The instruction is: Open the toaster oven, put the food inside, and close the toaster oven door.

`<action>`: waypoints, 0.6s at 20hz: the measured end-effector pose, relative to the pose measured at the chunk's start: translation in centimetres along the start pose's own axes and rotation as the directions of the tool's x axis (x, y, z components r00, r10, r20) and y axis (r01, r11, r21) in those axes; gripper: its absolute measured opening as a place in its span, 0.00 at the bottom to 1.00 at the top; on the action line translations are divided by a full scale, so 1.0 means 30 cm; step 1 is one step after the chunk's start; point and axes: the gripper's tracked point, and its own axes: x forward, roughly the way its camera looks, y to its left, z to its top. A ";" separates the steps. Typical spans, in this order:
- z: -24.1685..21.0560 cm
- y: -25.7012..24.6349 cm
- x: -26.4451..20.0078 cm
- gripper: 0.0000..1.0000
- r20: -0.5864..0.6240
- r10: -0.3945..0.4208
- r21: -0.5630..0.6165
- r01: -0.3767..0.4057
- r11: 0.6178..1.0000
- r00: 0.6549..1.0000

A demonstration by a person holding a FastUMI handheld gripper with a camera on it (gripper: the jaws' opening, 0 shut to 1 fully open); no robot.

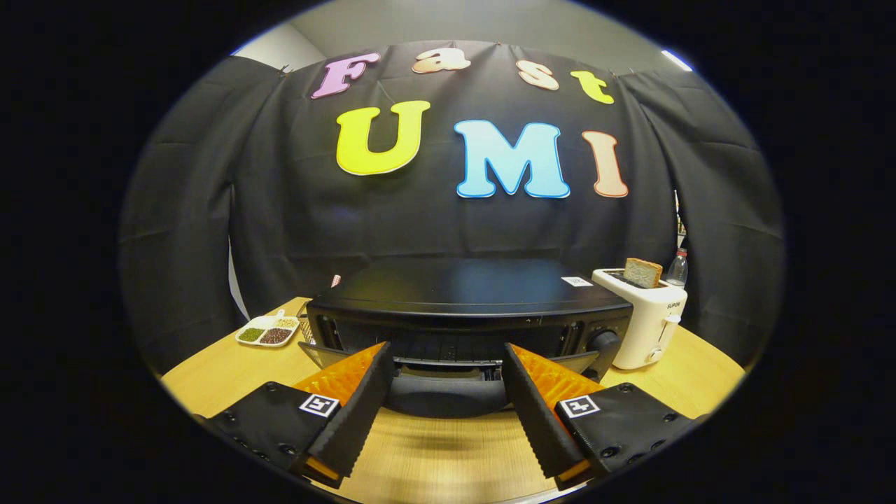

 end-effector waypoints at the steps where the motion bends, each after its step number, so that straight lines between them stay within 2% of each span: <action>1: -0.006 0.000 -0.010 0.99 -0.004 0.003 0.000 -0.003 1.000 1.000; 12: -0.169 0.016 -0.147 1.00 -0.117 0.038 -0.042 -0.043 0.998 0.992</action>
